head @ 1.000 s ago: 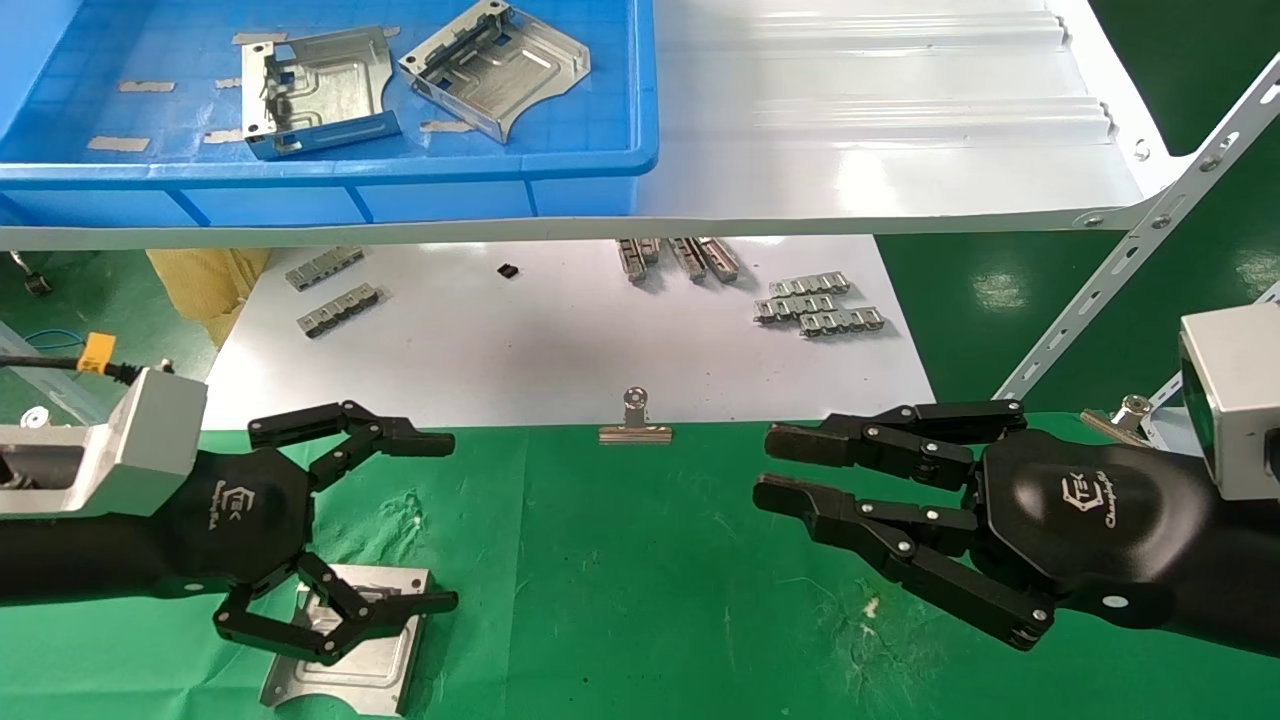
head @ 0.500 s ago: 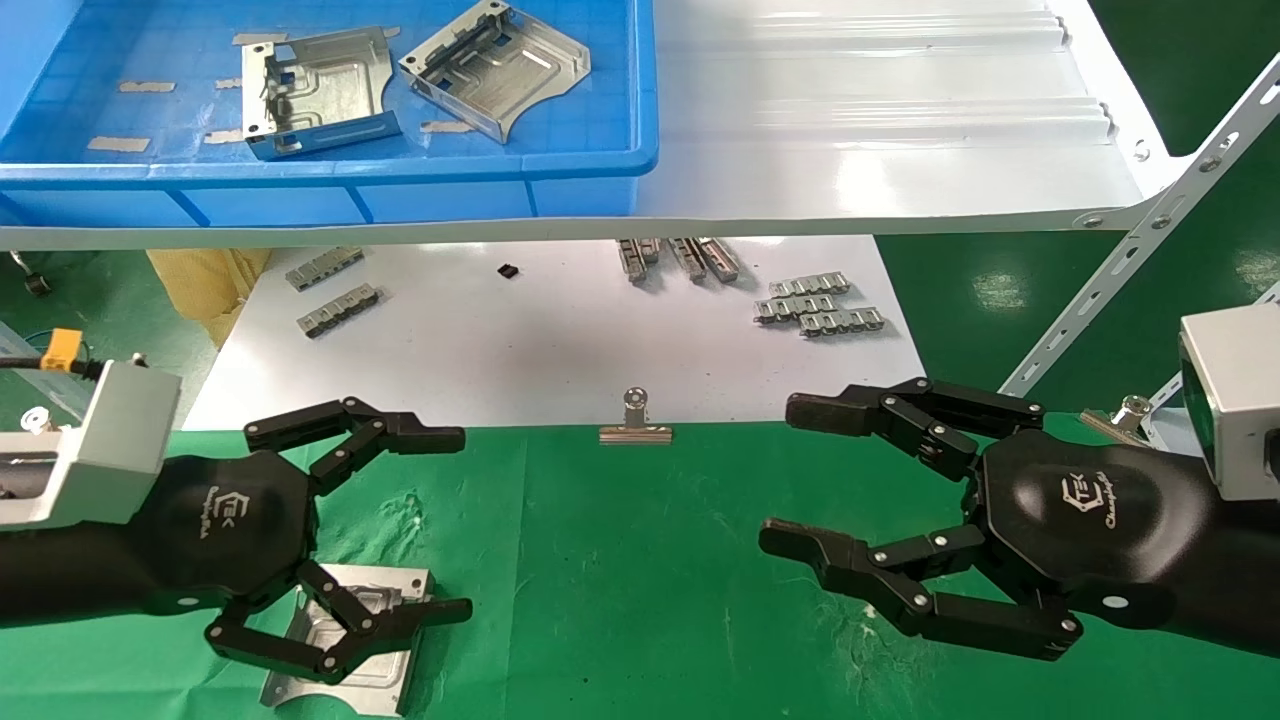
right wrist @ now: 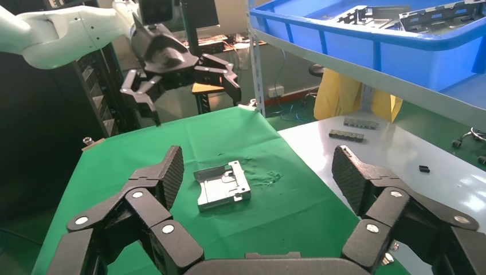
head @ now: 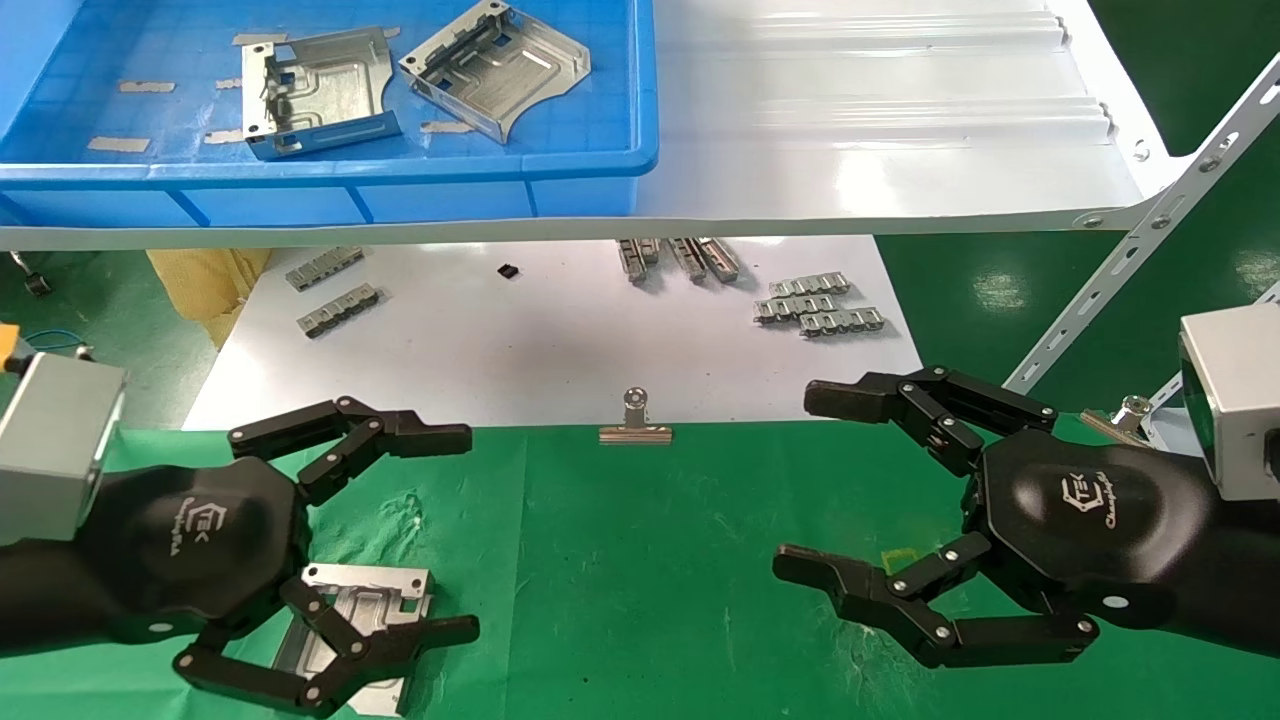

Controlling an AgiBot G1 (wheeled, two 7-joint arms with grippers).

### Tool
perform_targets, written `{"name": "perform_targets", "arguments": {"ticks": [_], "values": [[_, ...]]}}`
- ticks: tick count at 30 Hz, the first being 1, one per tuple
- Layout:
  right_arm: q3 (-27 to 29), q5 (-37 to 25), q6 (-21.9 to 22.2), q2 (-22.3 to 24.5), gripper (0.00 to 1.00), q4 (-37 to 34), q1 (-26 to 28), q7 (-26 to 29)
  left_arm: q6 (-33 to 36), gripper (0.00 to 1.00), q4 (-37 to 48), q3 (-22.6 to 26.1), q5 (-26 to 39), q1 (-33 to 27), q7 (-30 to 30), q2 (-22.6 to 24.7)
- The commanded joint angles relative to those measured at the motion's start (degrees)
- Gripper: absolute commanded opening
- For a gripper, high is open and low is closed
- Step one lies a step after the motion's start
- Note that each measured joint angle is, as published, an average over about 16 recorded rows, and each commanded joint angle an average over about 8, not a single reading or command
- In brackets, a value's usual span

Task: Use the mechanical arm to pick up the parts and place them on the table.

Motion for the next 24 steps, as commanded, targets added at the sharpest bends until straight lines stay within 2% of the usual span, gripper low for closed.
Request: {"name": "perform_targets", "arguments": {"ticks": [1,14,24], "values": [[0.00,0.00,0.00,0.00,1.00,0.00,0.00,0.00,-0.20,1.00,-1.02,-0.78,-0.55,0.83,-0.70,-0.16],[0.00,0.00,0.01,0.00,1.00,-0.01,-0.01,0.00,-1.36,1.00,-6.91,-5.31,-3.74,5.62,-4.70,-1.13],[0.00,0.01,0.02,0.01,1.00,-0.01,-0.01,0.00,-1.51,1.00,-7.40,-5.72,-4.14,6.05,-4.89,-1.27]]}}
